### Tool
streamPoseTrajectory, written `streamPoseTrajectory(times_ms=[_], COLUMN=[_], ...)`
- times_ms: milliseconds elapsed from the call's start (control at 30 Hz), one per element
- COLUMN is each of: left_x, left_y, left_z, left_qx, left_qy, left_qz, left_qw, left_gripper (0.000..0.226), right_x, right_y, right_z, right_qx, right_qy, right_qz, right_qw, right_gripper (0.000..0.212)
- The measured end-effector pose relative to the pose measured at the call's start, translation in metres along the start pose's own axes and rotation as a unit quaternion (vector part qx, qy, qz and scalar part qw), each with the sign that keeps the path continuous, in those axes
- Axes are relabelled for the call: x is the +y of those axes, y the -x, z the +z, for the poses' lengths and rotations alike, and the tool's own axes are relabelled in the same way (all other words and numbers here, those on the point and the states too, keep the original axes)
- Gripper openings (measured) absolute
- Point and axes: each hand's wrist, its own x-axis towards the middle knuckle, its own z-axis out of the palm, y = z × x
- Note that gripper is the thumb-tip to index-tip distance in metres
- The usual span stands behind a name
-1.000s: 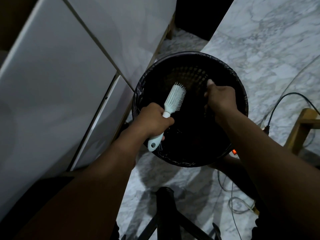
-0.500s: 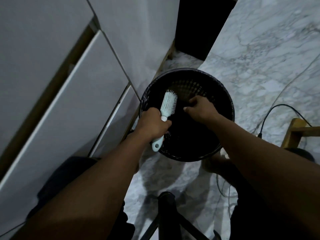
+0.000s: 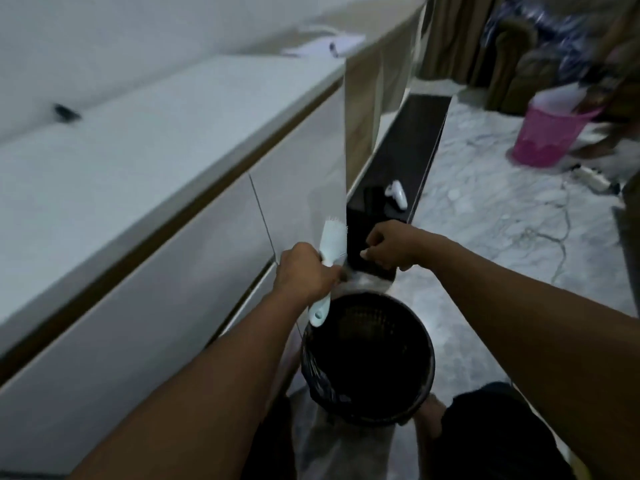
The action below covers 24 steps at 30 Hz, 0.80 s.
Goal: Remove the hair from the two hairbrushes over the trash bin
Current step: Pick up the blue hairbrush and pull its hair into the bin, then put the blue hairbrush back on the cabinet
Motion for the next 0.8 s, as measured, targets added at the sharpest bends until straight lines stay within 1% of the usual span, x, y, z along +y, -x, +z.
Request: streamPoseTrajectory(times_ms=[67, 133, 267, 300, 333, 400, 533, 700, 800], left_x=[0.021, 0.039, 0.068, 0.072, 0.075, 0.075, 0.063, 0.026, 0.0], left_y=[0.01, 0.02, 0.047, 0.054, 0.059, 0.07, 0.09, 0.112, 0.125], left_z=[-0.032, -0.063, -0.125, -0.14, -0.153, -0.181, -0.239, -0.301, -0.327], left_qx=[0.027, 0.062, 0.126, 0.141, 0.153, 0.177, 0.221, 0.273, 0.299], left_qy=[0.001, -0.003, -0.017, -0.018, -0.017, -0.019, -0.032, -0.048, -0.054], left_qz=[0.023, 0.042, 0.077, 0.082, 0.081, 0.075, 0.048, -0.004, -0.044], left_qw=[0.999, 0.997, 0.989, 0.987, 0.985, 0.981, 0.974, 0.961, 0.952], left_gripper=[0.041, 0.041, 0.04, 0.04, 0.039, 0.038, 0.036, 0.037, 0.037], right_x=[-0.027, -0.053, -0.101, -0.112, -0.124, -0.148, -0.201, -0.268, -0.304], right_y=[0.024, 0.05, 0.093, 0.101, 0.107, 0.118, 0.135, 0.142, 0.141], right_z=[-0.028, -0.052, -0.089, -0.095, -0.1, -0.107, -0.11, -0.098, -0.082], right_qx=[0.021, 0.048, 0.112, 0.122, 0.13, 0.141, 0.145, 0.143, 0.121], right_qy=[0.008, 0.024, 0.052, 0.057, 0.064, 0.079, 0.084, 0.081, 0.07], right_qz=[-0.019, -0.043, -0.095, -0.107, -0.116, -0.132, -0.181, -0.228, -0.265], right_qw=[1.0, 0.998, 0.988, 0.985, 0.983, 0.978, 0.969, 0.96, 0.954], right_gripper=[0.03, 0.026, 0.031, 0.033, 0.04, 0.05, 0.049, 0.048, 0.046])
